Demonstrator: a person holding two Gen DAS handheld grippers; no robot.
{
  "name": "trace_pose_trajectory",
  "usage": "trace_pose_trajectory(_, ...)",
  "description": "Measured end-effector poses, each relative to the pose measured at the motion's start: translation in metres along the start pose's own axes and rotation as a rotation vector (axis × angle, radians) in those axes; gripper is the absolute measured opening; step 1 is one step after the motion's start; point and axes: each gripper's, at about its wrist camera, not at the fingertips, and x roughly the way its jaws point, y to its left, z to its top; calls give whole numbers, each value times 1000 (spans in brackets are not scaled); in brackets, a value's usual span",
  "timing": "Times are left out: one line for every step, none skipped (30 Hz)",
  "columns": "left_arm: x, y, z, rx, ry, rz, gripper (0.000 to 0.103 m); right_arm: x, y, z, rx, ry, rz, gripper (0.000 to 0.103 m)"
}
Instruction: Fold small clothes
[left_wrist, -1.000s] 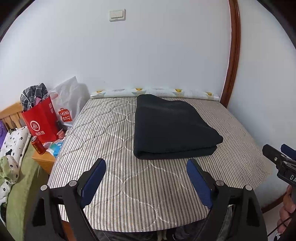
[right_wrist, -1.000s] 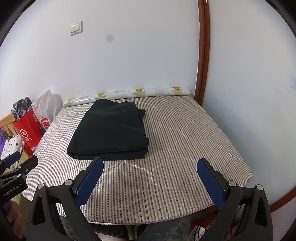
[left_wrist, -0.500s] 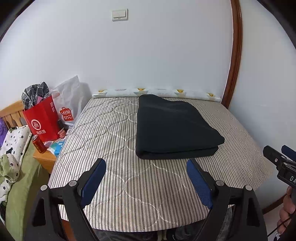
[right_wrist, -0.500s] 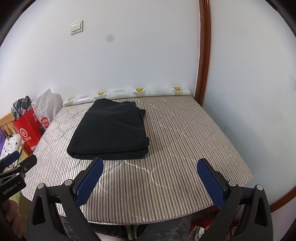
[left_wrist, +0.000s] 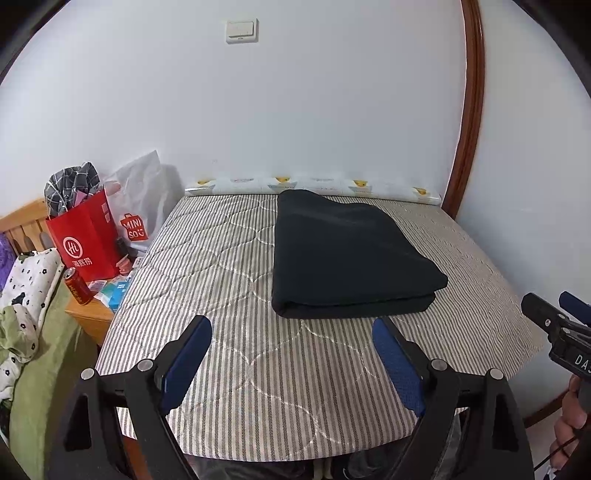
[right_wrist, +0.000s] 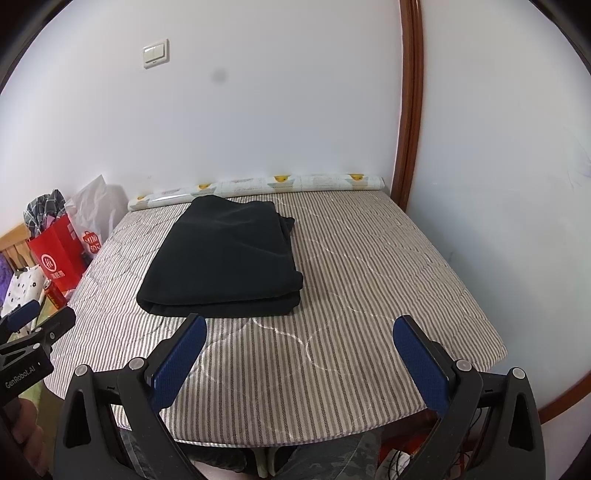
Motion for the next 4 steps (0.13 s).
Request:
trace_pose_trajectory(0, 0, 0, -2, 1, 0, 88, 0, 0, 0, 0, -1, 1, 100)
trace_pose_trajectory(1, 1, 1, -4, 4, -1, 88, 0, 0, -1, 1, -1, 2, 100)
trace_pose_trajectory(1, 1, 1, -3, 5, -1, 88, 1, 1, -1, 3, 1, 4, 100)
trace_pose_trajectory(2, 1, 2, 0, 4, 2, 88, 1, 1, -1, 3, 2, 5, 100)
